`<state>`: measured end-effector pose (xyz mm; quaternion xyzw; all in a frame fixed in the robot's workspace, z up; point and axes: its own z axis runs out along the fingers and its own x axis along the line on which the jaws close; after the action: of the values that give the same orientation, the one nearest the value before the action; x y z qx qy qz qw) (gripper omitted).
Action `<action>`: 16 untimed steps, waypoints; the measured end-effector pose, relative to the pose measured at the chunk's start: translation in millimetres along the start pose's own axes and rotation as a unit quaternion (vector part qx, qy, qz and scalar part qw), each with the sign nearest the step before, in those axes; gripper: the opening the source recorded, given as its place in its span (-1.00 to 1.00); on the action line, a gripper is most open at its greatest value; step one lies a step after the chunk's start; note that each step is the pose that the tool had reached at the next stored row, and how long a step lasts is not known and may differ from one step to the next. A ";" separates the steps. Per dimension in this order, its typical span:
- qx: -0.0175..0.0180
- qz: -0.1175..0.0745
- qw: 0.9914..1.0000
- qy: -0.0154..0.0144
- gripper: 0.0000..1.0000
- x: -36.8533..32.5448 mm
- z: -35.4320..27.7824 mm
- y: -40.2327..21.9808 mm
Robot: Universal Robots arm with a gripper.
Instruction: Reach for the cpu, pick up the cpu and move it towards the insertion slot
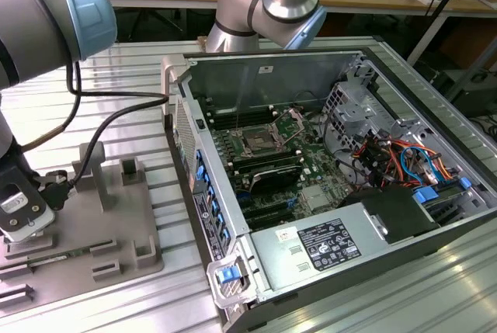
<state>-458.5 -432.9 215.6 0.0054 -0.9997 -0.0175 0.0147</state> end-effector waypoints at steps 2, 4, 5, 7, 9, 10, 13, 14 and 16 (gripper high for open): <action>0.000 0.000 1.000 0.000 0.09 0.2 -5.7 0.2; 0.000 0.000 1.000 0.000 0.09 0.3 -10.5 0.4; 0.000 0.000 1.000 0.000 0.09 0.3 -11.8 0.4; 0.000 0.000 1.000 0.000 0.09 0.4 -14.4 0.5; 0.000 0.000 1.000 0.000 0.09 0.5 -16.3 0.6; 0.000 0.000 1.000 0.000 0.09 0.5 -17.6 0.6; 0.000 0.000 1.000 0.000 0.09 0.6 -21.9 0.8; 0.000 0.000 1.000 0.000 0.09 0.7 -23.4 0.8; 0.000 0.000 1.000 0.000 0.09 0.7 -26.0 0.9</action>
<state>-458.5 -432.9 241.6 0.0055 -0.9997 -0.0177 0.0151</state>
